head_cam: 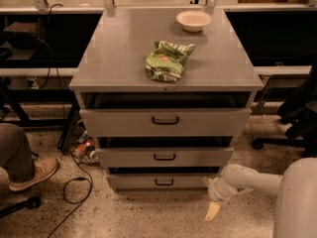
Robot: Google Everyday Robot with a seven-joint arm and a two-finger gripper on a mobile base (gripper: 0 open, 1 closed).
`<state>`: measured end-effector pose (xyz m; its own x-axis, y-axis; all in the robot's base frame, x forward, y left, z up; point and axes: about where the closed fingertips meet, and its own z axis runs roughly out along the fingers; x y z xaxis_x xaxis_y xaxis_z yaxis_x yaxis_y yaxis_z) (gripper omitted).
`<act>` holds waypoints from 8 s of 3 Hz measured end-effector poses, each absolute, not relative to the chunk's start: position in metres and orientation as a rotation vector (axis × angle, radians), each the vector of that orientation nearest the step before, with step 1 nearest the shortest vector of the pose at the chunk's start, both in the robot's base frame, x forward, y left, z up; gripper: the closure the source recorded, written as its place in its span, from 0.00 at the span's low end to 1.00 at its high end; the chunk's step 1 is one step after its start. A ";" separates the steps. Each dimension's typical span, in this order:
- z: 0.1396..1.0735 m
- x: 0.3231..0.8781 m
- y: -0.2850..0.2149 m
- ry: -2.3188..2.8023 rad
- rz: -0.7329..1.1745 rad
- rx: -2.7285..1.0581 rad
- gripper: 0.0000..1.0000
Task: Open bottom drawer
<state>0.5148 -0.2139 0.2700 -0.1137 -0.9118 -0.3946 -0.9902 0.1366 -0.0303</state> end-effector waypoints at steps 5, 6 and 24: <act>0.220 0.596 -0.164 1.895 0.242 -1.824 0.00; 0.206 0.613 -0.154 1.874 0.267 -1.840 0.00; 0.168 0.524 -0.165 1.951 0.427 -1.779 0.00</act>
Offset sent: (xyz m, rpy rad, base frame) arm 0.0570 0.0112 -0.0458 0.0750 -0.1662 -0.0458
